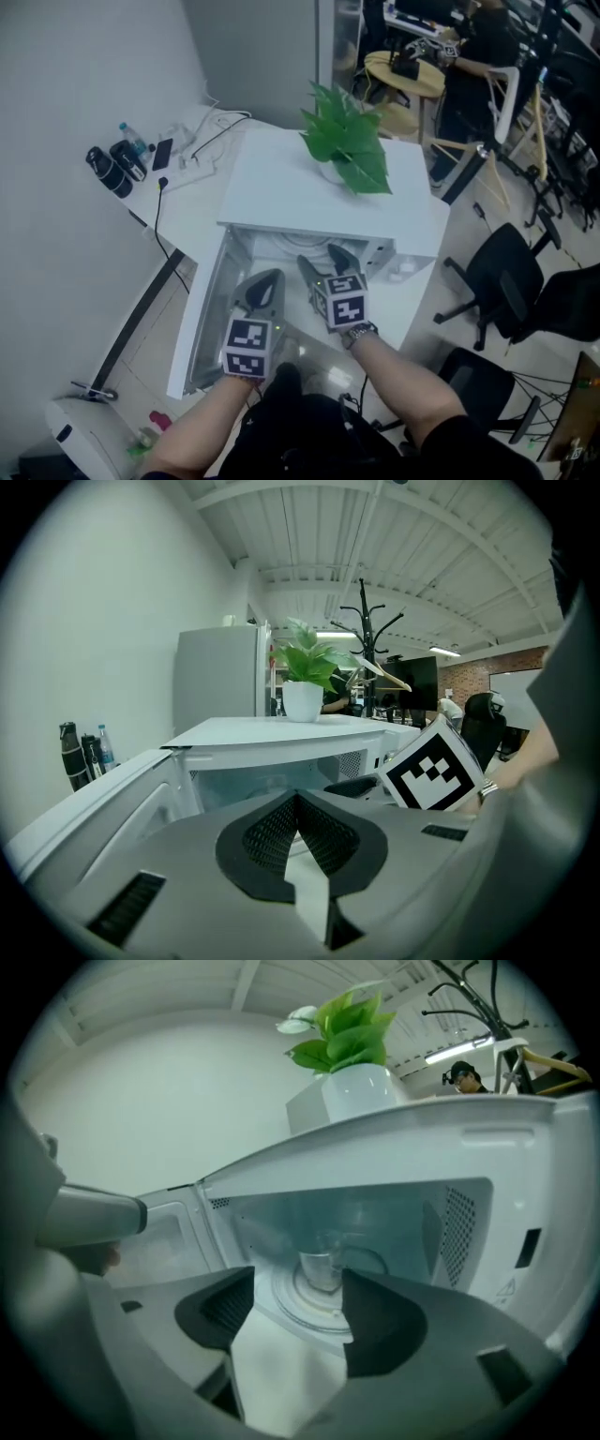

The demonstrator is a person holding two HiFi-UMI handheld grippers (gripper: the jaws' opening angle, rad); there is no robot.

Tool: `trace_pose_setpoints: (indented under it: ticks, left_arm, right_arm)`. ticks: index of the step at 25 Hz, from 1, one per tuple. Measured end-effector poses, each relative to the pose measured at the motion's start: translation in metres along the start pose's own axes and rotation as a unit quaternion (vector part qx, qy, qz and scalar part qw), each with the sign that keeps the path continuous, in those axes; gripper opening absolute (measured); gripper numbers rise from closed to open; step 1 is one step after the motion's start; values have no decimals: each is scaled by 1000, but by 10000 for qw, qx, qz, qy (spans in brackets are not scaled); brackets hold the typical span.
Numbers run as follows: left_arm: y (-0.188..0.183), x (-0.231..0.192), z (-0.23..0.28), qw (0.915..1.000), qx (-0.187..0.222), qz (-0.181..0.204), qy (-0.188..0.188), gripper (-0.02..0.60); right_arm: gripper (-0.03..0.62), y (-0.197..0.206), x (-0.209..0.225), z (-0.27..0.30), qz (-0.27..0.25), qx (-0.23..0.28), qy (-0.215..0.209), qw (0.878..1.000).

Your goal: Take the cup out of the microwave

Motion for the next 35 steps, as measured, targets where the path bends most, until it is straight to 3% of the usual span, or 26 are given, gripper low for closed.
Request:
trace_pose_setpoints:
  ticks: [13, 31, 35]
  left_arm:
    - [-4, -21, 27, 9999, -97, -33, 70, -3]
    - [-7, -43, 44, 9996, -276, -52, -31, -3]
    - [-7, -44, 45, 9995, -295, -62, -45, -3]
  right_arm:
    - [394, -14, 15, 71, 46, -222, 326, 9992]
    - [390, -31, 22, 111, 73, -291, 594, 9978]
    - [357, -33, 23, 110, 26, -264, 704, 9972]
Point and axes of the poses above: the fingertips, and each gripper's own axes: z forward along the fingers, x to its right, y out of its underside, the point moved 8 cm from there along -z, backward along the fingers, and after that the axes turned 15 degrees about -x, right-handed, at the moved point
